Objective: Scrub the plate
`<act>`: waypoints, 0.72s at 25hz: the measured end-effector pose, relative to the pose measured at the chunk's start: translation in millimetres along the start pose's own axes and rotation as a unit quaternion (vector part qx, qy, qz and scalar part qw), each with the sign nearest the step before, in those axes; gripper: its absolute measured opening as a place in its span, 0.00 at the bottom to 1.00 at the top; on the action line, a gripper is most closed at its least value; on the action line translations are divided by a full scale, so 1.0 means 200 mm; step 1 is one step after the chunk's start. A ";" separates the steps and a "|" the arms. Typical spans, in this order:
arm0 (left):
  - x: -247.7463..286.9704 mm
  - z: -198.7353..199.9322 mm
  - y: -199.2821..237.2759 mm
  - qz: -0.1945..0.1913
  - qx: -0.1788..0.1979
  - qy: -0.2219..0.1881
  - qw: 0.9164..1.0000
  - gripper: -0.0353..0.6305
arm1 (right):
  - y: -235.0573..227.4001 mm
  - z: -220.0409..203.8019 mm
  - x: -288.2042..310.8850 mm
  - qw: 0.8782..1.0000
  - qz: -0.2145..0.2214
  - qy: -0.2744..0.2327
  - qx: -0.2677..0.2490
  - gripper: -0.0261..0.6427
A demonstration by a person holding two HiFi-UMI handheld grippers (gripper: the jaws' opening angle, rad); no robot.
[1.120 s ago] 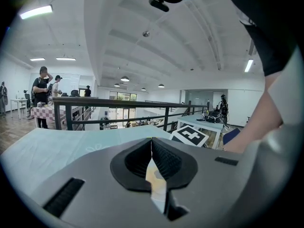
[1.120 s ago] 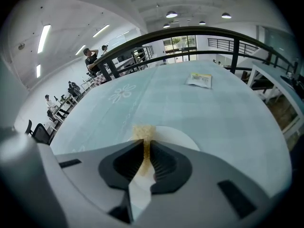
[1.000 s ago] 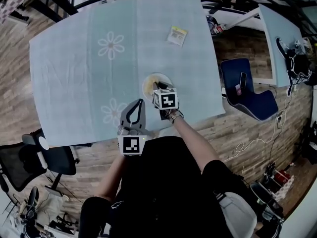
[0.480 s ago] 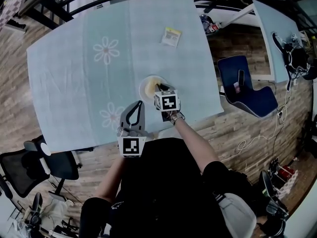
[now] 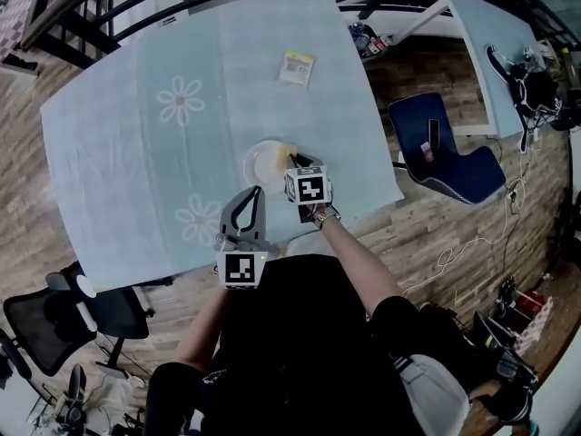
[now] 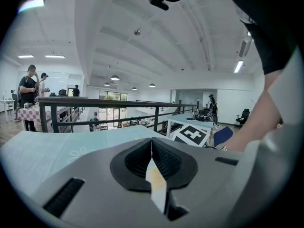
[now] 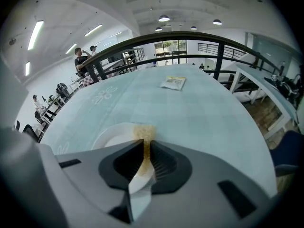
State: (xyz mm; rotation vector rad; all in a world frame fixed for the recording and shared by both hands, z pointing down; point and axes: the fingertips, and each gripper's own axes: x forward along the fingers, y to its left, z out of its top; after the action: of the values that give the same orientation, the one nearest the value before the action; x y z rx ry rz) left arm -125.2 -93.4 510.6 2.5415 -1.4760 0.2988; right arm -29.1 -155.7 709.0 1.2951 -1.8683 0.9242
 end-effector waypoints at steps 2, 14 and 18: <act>0.00 -0.01 -0.01 -0.003 -0.006 0.003 1.000 0.07 | -0.03 0.00 -0.01 1.000 -0.004 -0.002 0.004 0.11; 0.02 0.00 -0.12 -0.028 0.008 0.003 1.000 0.07 | -0.11 -0.02 -0.09 1.000 -0.023 -0.012 0.001 0.11; 0.01 0.01 -0.13 -0.026 0.013 0.002 1.000 0.07 | -0.16 -0.02 -0.12 0.999 -0.036 -0.014 0.002 0.11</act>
State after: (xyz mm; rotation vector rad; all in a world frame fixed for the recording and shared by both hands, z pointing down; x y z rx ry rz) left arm -101.1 -83.3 506.7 2.5943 -1.4103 0.3177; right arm 8.1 -148.4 695.8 1.3748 -1.8297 0.8770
